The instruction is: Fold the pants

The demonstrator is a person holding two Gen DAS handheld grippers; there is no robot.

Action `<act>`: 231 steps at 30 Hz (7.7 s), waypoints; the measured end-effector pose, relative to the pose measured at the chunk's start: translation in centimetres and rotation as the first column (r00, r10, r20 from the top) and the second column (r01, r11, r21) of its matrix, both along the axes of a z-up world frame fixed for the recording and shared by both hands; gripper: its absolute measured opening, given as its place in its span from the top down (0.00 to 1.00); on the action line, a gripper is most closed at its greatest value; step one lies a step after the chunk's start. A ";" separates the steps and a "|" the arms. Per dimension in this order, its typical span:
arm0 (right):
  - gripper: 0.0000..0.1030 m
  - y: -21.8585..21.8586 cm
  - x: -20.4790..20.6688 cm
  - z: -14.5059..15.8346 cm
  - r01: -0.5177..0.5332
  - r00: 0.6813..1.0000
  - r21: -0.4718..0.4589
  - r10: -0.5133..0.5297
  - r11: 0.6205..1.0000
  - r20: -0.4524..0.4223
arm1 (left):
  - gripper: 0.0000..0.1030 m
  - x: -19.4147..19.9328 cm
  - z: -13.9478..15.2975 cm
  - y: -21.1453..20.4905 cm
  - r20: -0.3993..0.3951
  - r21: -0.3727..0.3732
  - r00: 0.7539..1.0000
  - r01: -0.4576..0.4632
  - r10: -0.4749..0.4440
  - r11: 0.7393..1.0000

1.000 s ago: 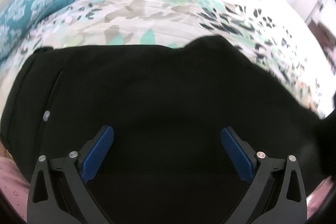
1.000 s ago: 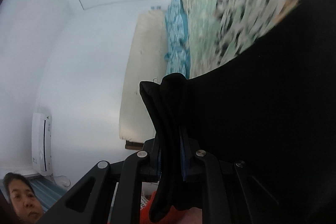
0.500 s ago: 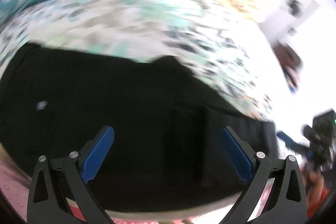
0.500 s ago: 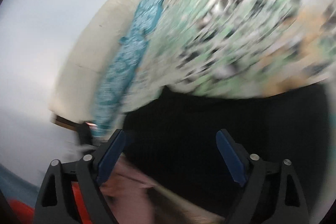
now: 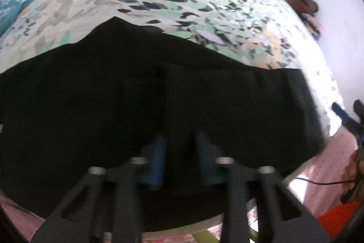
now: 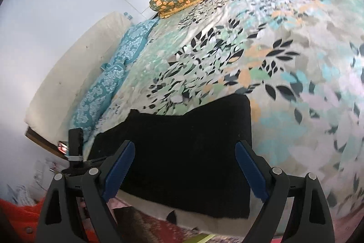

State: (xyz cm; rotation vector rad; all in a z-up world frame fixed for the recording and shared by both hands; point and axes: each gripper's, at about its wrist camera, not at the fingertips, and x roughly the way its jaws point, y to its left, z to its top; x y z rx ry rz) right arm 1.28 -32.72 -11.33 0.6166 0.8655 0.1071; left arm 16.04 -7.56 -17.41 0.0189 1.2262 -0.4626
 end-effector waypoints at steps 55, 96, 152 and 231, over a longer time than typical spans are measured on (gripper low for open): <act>0.00 8.2 2.3 -6.5 -0.295 0.934 -0.164 0.248 0.941 -0.259 | 0.04 -1.3 -1.9 1.2 0.089 0.193 0.995 0.021 -0.039 0.981; 0.00 9.1 2.9 -7.3 -0.301 0.929 -0.420 0.165 0.856 -0.330 | 0.00 -1.0 -2.4 0.9 0.095 0.197 0.994 0.029 -0.048 0.980; 0.00 7.9 2.6 -3.0 -0.177 0.978 -0.388 0.117 0.905 -0.174 | 0.79 7.1 6.0 25.5 -0.130 -0.124 0.844 -0.535 0.521 0.836; 0.82 11.8 8.0 3.9 -0.496 0.859 0.357 0.507 0.791 0.069 | 0.17 -0.2 4.9 15.3 0.149 0.000 0.839 -0.529 0.523 0.849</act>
